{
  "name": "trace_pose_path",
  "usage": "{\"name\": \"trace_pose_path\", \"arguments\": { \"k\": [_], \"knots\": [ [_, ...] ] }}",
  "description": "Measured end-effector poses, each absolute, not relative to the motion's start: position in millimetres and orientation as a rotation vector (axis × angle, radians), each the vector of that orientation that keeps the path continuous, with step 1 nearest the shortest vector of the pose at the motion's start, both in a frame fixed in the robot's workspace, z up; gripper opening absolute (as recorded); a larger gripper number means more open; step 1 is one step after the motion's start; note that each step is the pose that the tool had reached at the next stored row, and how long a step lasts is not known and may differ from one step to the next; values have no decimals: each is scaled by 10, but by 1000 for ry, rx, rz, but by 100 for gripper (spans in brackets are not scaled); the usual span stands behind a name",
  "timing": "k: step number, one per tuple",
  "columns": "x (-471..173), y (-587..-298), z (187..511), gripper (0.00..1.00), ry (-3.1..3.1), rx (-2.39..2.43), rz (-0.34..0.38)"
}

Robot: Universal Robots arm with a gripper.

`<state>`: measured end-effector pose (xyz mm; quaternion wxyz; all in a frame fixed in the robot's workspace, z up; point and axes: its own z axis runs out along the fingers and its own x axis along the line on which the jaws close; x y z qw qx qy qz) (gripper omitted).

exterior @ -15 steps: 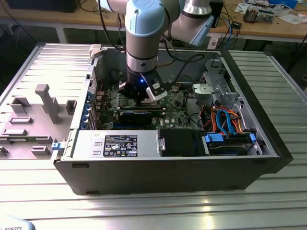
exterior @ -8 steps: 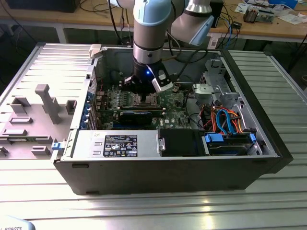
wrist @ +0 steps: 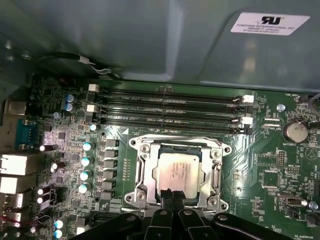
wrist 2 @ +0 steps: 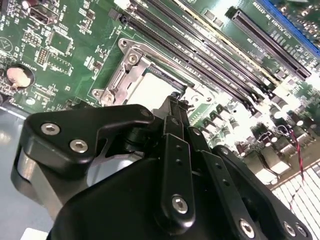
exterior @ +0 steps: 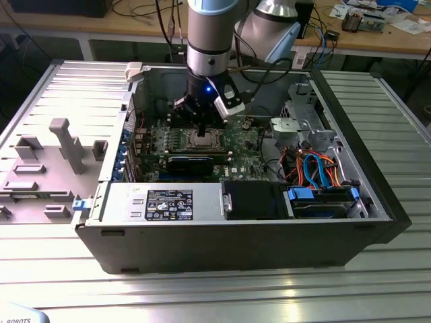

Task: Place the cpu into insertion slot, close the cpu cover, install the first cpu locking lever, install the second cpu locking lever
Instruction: 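Install the second cpu locking lever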

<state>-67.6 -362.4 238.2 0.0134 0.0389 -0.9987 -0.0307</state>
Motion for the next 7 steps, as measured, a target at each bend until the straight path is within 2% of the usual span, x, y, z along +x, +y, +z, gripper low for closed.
{"name": "trace_pose_path", "arguments": {
  "k": [7],
  "knots": [
    [-676,-3624,2397,11,-3111,121,-96]
  ]
}}
